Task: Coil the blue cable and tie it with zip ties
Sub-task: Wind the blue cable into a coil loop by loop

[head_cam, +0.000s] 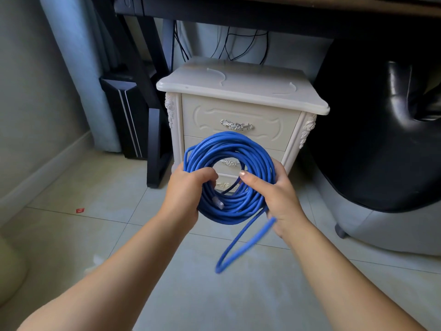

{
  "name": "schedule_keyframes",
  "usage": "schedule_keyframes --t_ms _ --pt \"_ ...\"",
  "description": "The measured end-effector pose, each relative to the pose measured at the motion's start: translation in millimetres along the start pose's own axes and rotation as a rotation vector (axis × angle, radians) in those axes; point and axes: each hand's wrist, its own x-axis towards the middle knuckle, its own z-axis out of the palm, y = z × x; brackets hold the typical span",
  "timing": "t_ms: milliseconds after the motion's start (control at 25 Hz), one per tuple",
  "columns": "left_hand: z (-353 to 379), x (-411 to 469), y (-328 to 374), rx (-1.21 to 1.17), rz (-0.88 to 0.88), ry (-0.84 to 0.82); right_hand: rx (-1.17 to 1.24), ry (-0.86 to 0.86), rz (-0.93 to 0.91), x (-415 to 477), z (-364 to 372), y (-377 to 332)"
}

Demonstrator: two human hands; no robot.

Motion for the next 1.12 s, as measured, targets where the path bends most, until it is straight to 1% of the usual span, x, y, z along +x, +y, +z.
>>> schedule_keyframes --t_ms 160,240,360,440,520,560,600,680,720,800,920,960,1040,1120 --pt "3 -6 -7 -0.092 -0.093 -0.022 -0.039 0.080 -0.028 1 1 -1" --pt "3 -6 -11 -0.107 -0.132 -0.114 -0.088 0.170 -0.023 3 0 -1" --pt "3 -9 -12 -0.106 -0.158 -0.340 -0.072 0.285 0.015 4 -6 -5" --pt "1 -11 -11 -0.093 -0.105 -0.545 0.014 0.328 0.071 4 -11 -9" --pt "-3 -10 -9 -0.069 -0.041 -0.785 0.084 0.366 0.132 4 -15 -13" --pt "-5 -9 -9 -0.036 -0.009 -0.875 0.116 0.384 0.156 5 -16 -14" --pt "-7 -9 -9 0.031 0.022 -0.923 0.148 0.396 0.182 5 -18 -15" --pt "-7 -11 -12 0.206 0.062 -0.917 0.201 0.409 0.225 4 -19 -15" --pt "-5 -14 -15 0.268 0.072 -0.883 0.218 0.418 0.235 3 -19 -14" --pt "2 -22 -22 0.300 0.078 -0.762 0.231 0.446 0.229 2 -16 -10" --pt "11 -22 -25 0.218 0.063 -0.495 0.222 0.473 0.201 2 -9 -6" --pt "10 -17 -25 0.170 0.059 -0.443 0.225 0.469 0.188 2 -6 -5" --pt "7 -8 -19 0.063 0.030 -0.439 0.198 0.463 0.176 2 -3 -1" --pt "5 -7 -13 0.040 -0.009 -0.444 0.145 0.455 0.170 0 0 2"
